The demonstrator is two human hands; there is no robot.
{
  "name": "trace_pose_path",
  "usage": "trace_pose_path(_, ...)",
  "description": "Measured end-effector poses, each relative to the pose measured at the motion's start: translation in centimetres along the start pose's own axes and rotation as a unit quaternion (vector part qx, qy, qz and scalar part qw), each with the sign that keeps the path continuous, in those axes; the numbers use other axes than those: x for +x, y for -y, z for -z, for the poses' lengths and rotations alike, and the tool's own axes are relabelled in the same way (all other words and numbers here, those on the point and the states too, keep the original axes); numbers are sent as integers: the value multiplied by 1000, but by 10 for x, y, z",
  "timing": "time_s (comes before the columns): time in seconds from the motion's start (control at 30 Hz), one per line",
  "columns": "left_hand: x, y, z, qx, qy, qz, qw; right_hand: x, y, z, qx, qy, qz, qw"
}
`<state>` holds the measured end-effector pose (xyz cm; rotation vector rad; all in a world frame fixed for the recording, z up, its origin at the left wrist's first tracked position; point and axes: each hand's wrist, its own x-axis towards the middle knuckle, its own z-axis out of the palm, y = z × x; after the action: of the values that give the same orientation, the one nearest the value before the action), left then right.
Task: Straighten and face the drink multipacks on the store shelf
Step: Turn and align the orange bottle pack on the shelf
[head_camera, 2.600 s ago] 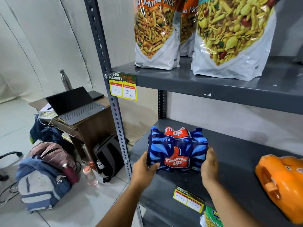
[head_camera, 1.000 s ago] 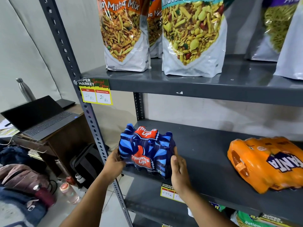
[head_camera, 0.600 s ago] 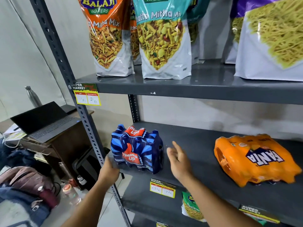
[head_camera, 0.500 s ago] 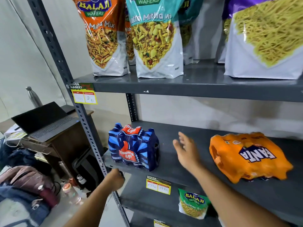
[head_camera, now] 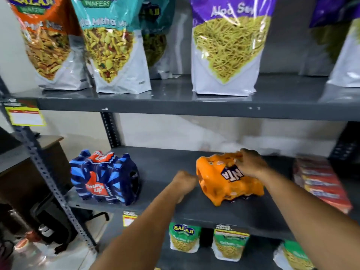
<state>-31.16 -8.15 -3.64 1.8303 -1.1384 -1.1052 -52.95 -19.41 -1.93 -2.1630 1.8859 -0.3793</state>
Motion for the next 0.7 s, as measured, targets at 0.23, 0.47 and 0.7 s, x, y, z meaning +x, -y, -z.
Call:
trace_pose_path(0.23,21,2,-51,102,63,-43,992,-2,-55,-9,91,47,-26,994)
trace_pose_path(0.47,44,69,-40,257,60,-196,944,-1,-84,-36,343,23,-68,937)
trace_pose_path(0.7,70,94,-30,396,-2,-437,808,4,-98,-49,490,-10,-94,866)
